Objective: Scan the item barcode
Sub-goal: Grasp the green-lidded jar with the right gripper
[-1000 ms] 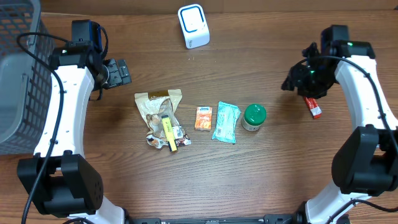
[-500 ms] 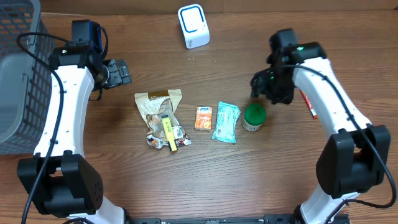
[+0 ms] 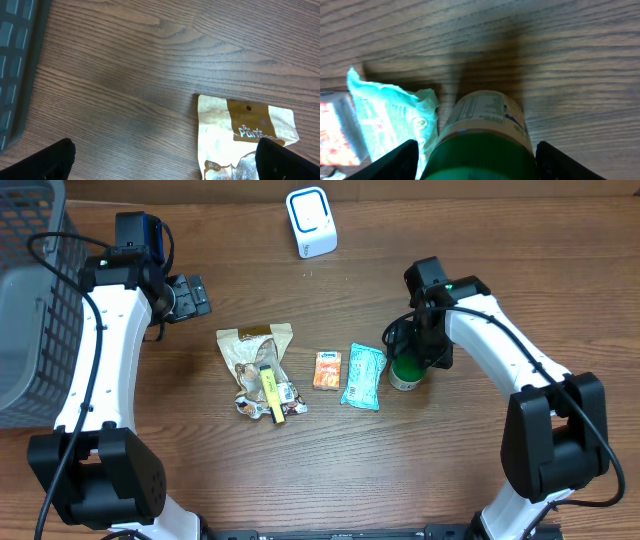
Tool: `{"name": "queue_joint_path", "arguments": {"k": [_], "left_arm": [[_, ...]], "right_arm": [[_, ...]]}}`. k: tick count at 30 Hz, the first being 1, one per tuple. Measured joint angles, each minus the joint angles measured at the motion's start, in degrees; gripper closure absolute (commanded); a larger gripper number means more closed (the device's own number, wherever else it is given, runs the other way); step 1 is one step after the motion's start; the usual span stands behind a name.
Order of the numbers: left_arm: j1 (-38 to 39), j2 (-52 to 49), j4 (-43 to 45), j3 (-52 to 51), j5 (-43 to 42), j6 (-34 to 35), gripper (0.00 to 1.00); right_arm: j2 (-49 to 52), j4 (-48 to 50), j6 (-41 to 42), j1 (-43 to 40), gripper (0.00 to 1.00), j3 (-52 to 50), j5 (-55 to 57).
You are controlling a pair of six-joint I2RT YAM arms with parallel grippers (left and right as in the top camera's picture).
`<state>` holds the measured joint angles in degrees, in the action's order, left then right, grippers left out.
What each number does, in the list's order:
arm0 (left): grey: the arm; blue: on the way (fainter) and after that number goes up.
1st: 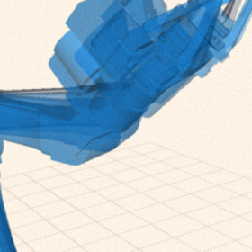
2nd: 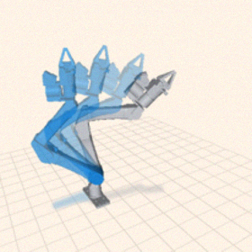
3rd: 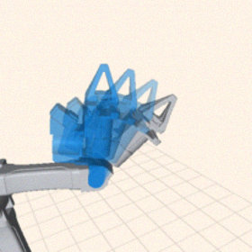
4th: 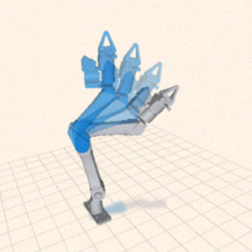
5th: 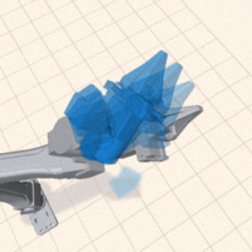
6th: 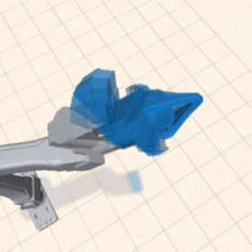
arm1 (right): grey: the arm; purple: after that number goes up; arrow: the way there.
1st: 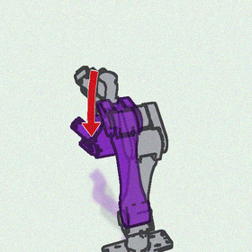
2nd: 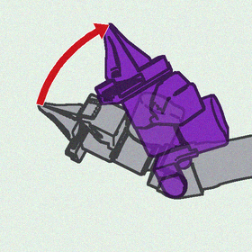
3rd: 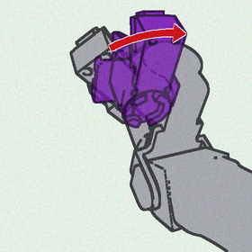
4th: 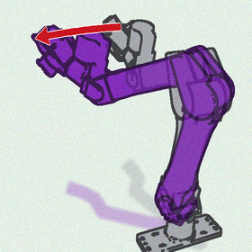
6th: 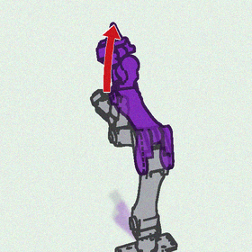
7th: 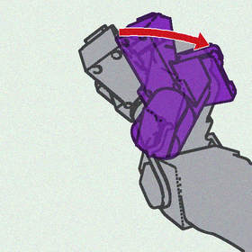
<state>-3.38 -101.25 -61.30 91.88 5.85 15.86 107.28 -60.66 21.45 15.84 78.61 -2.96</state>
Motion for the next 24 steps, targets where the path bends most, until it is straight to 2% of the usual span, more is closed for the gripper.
{"name": "queue_joint_path", "arguments": {"k": [12, 17, 24], "left_arm": [[0.00, 0.00, 0.00, 0.00, 0.00, 0.00, 0.00], [0.00, 0.00, 0.00, 0.00, 0.00, 0.00, 0.00], [0.00, 0.00, -0.02, 0.00, 0.00, 0.00, 0.00]], "right_arm": [[0.00, 4.83, 0.44, 0.02, 0.25, -5.86, 0.87], [0.00, 4.96, 0.63, 0.02, 0.30, -6.47, 1.01], [0.00, 4.96, 0.63, 0.07, 0.31, -6.47, 2.36]]}}
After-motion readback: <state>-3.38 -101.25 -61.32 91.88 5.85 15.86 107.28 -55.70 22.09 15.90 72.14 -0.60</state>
